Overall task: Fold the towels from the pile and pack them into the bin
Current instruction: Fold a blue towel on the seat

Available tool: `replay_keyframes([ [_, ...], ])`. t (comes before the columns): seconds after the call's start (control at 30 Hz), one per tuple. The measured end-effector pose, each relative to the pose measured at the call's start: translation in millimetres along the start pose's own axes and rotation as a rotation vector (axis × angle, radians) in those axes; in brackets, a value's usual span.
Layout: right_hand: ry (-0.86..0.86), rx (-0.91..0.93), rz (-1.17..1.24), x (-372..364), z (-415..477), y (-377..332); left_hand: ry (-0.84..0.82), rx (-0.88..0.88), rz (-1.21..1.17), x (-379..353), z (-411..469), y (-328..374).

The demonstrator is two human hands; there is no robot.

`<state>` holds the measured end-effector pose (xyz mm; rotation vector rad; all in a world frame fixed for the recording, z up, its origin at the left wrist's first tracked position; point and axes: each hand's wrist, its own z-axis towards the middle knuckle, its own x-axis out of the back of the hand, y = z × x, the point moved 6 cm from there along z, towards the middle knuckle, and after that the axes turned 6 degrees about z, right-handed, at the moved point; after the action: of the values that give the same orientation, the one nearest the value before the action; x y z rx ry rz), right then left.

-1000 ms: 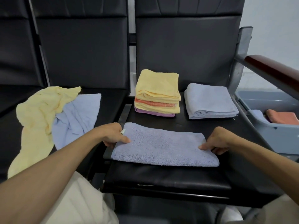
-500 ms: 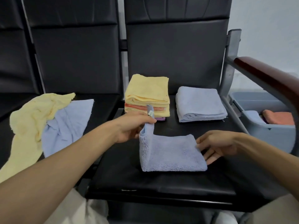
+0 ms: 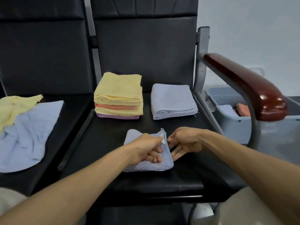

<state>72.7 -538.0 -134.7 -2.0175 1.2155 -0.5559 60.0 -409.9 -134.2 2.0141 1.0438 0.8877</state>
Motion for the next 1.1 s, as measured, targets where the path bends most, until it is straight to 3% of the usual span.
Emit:
replay_keyframes([
  [0.1, 0.062, 0.005, -0.051, -3.5, 2.3, -1.8, -0.047, -0.051, -0.170, 13.6, -13.6, 6.4],
  [0.17, 0.132, 0.025, -0.118, -6.5, 4.5, -5.1, 0.076, -0.122, -0.239, 36.8, -21.0, 7.1],
  [0.3, 0.272, 0.051, -0.442, -12.1, 7.4, -15.2, 0.393, -0.204, 0.048, 88.6, -31.8, -4.1],
  [0.47, 0.306, 0.036, -0.841, -20.8, 9.7, -16.1, 0.492, -0.202, 0.183, 112.5, -35.8, -22.5],
  [0.6, 0.432, 0.362, -0.924, -24.6, 8.9, -44.5, 0.504, -0.193, 0.143, 115.6, -27.2, -30.5],
  [0.7, 0.406, 0.621, -0.846, -33.7, -4.4, -64.0, 0.531, -0.161, 0.035, 115.1, -20.3, -33.5],
  [0.8, 0.385, 0.810, -0.819, -42.5, -22.3, -76.0, 0.418, -0.127, -0.187, 104.0, -12.1, -32.9],
  [0.97, 0.445, 0.927, -0.644, -28.4, -35.9, -84.7, 0.010, -0.125, -0.748, 71.9, -16.0, -19.7],
  [1.1, 0.572, 0.874, -0.428, -3.9, -45.3, -81.5, -0.063, -0.172, -0.752, 67.7, -21.6, -14.9],
])
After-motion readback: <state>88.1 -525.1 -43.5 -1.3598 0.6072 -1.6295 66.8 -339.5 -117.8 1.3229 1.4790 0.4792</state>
